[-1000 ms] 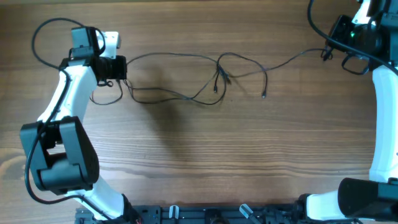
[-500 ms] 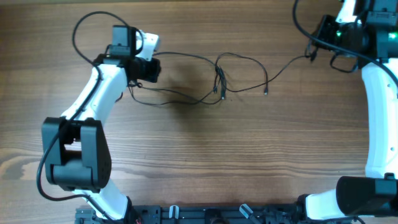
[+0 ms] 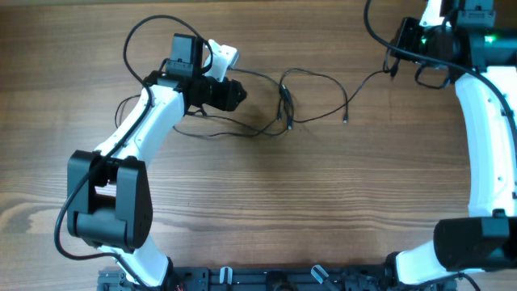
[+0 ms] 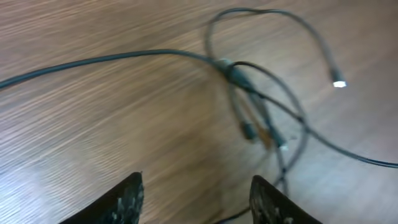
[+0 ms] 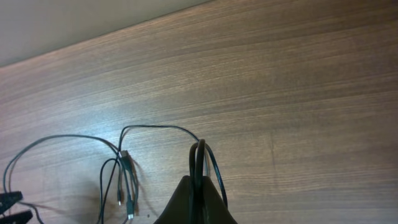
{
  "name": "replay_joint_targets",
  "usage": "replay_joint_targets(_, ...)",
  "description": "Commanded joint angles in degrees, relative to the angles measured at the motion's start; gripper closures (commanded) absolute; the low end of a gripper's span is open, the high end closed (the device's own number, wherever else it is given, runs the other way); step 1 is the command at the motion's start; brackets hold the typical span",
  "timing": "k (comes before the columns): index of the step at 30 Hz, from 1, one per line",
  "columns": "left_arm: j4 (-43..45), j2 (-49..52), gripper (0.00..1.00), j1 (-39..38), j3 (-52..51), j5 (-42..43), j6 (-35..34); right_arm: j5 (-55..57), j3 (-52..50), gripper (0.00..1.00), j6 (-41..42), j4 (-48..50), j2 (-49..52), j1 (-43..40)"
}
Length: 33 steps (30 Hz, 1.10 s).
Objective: Untangle cables
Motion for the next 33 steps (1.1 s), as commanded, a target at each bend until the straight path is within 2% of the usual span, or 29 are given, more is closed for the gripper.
replay_joint_targets(1,0.28,0.39,0.4,-0.9,-0.33,9.68,-0.33,-0.92,-0.39,0.95,-0.46,1.99,2.54,0.37)
replay_joint_targets(7,2.03,0.39,0.37,-1.2,-0.33,14.82,-0.31,-0.94,-0.39,0.95,0.48,3.43,6.23,0.74)
replay_joint_targets(10,4.09,0.22,0.37,-1.05,-0.22,14.51,-0.35,-0.92,-0.37,0.95,-0.04,4.33,9.22,2.86)
replay_joint_targets(18,3.19,-2.19,0.38,2.14,5.42,3.13,-5.77,-0.92,-0.39,0.95,0.39,5.62,13.35,6.6)
replay_joint_targets(29,-2.23,-7.04,0.37,7.78,6.43,2.69,-5.92,1.77,-0.39,0.96,0.31,5.64,17.59,7.21)
replay_joint_targets(33,-4.92,-7.89,0.37,9.51,6.43,-0.57,-5.95,2.43,-0.39,0.95,0.42,7.72,17.86,7.15)
